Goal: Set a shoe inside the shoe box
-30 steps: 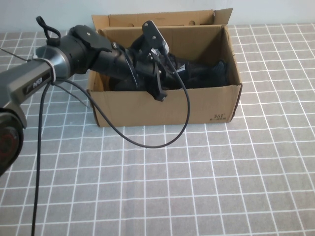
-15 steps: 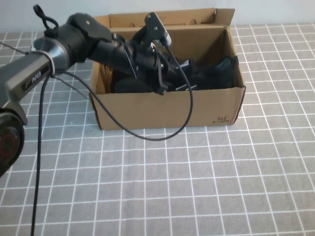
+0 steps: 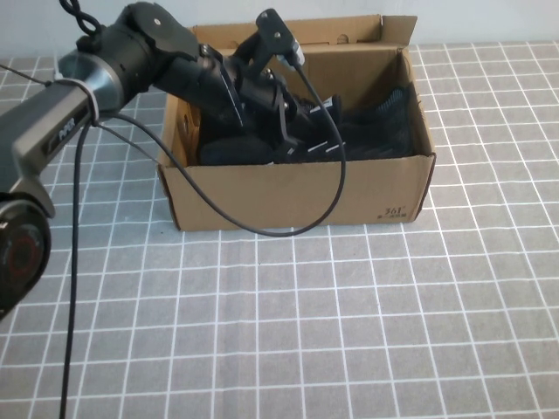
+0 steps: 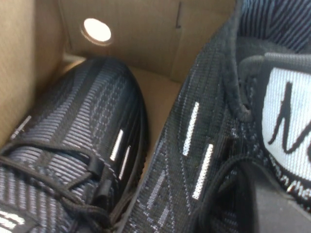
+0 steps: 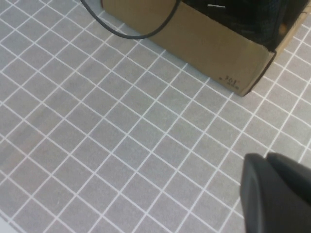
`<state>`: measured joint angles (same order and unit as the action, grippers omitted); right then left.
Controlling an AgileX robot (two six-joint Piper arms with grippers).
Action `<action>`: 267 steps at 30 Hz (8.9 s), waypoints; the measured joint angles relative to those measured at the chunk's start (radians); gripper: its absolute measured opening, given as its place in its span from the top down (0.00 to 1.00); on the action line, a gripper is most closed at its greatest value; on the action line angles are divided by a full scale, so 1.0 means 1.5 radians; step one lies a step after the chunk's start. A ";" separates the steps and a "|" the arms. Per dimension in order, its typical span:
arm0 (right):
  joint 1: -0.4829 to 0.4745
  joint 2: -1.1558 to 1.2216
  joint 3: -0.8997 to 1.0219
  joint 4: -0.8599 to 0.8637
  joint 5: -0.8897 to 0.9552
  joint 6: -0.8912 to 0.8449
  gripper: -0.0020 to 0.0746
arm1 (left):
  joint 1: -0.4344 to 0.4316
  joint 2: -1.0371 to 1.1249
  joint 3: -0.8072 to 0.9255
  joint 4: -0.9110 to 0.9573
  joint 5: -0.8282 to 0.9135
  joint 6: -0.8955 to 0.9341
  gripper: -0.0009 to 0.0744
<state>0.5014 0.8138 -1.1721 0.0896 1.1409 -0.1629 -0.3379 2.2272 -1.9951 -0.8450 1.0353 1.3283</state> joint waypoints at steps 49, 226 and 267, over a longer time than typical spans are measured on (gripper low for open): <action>0.000 0.080 0.001 0.010 -0.015 -0.038 0.99 | 0.005 -0.048 -0.004 0.446 -0.191 -0.655 0.50; 0.000 -0.400 0.359 0.120 -0.390 0.065 0.99 | -0.013 -1.468 1.223 0.530 -0.430 -0.706 0.99; -0.284 -0.535 0.798 0.077 -0.721 0.065 0.99 | -0.013 -1.468 1.347 0.545 -0.430 -0.707 0.99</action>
<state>0.0748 0.0106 0.0250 0.2049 0.0588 -0.0648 -0.3567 0.0249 0.0254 -0.0277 0.3900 0.2678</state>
